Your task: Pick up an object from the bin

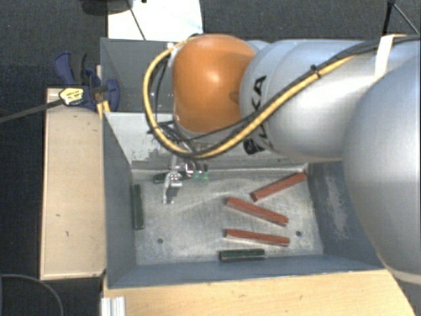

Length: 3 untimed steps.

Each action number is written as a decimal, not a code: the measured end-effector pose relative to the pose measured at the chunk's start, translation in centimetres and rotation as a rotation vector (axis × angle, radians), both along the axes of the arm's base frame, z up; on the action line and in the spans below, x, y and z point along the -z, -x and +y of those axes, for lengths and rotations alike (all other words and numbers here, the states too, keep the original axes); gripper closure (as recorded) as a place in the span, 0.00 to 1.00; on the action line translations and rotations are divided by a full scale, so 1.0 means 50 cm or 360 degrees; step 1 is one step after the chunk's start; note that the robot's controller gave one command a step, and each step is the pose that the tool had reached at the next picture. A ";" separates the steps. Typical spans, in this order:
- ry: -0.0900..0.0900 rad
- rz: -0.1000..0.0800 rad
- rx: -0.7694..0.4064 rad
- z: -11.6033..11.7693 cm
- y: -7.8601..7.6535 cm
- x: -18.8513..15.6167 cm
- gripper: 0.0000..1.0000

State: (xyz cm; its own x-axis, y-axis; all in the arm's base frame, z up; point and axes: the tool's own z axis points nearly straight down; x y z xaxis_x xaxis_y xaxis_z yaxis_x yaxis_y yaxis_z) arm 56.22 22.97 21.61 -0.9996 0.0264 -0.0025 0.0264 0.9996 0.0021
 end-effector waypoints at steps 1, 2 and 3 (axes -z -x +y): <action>0.0000 0.0000 0.0000 0.000 0.000 0.000 0.00; 0.0000 -0.0003 -0.0044 -0.048 -0.031 0.060 0.00; 0.0003 0.0006 0.0031 -0.077 -0.039 0.087 0.00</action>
Offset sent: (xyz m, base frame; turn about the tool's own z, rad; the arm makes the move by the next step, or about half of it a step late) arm 0.0194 -0.0338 -0.0422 -0.0267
